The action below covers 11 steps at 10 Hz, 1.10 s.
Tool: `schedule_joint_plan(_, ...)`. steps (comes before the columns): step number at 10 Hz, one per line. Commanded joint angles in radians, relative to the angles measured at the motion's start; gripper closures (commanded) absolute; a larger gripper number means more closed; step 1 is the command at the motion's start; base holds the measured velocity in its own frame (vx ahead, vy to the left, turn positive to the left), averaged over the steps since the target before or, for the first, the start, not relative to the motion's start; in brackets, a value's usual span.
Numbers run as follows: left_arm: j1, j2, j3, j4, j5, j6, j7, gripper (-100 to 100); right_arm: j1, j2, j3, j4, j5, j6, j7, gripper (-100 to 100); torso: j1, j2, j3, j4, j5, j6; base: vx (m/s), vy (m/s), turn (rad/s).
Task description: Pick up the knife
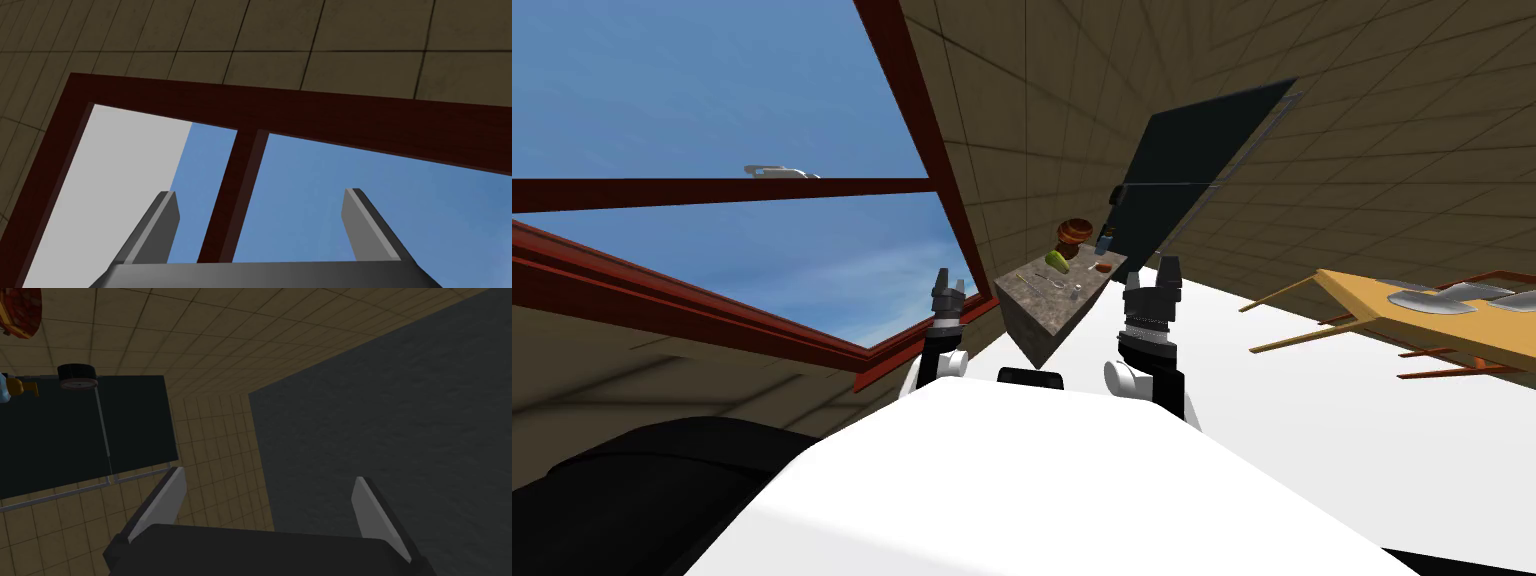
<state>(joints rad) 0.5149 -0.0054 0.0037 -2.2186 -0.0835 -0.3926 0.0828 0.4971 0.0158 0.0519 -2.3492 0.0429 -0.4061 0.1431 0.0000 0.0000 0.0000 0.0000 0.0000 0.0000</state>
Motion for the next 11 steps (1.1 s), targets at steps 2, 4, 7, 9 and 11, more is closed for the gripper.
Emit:
schedule_joint_plan(2, -0.027, 0.057, 0.006, 0.022, 0.012, 0.026, -0.004, -100, 0.0, 0.0, 0.0, 0.0, 0.0, 0.0, 0.0, 0, 0.0, 0.001, 0.001, 0.0, 0.0, 0.0, -0.044, -0.001, -0.087)
schedule_joint_plan(4, -0.066, 0.11, 0.014, 0.055, 0.028, 0.064, -0.009, -100, 0.0, 0.0, 0.0, 0.0, 0.0, 0.0, 0.0, 0, 0.001, 0.005, 0.003, 0.001, 0.0, 0.0, -0.104, 0.011, -0.167)
schedule_joint_plan(7, -0.119, 0.168, 0.025, 0.101, 0.05, 0.117, -0.016, -100, 0.0, 0.0, 0.0, 0.0, 0.0, 0.0, 0.0, 0, 0.001, 0.008, 0.005, 0.002, 0.0, 0.0, -0.117, 0.004, -0.152)
schedule_joint_plan(9, -0.184, 0.228, 0.039, 0.16, 0.076, 0.177, -0.025, -100, 0.0, 0.0, 0.0, 0.0, 0.0, 0.0, 0.0, 0, 0.0, 0.006, 0.004, 0.001, 0.0, 0.0, -0.114, -0.001, -0.211)
schedule_joint_plan(11, -0.221, 0.26, 0.046, 0.194, 0.091, 0.22, -0.031, -100, 0.0, 0.0, 0.0, 0.0, 0.0, 0.0, 0.0, 0, 0.001, 0.007, 0.004, 0.002, 0.0, 0.0, -0.099, -0.001, -0.146)
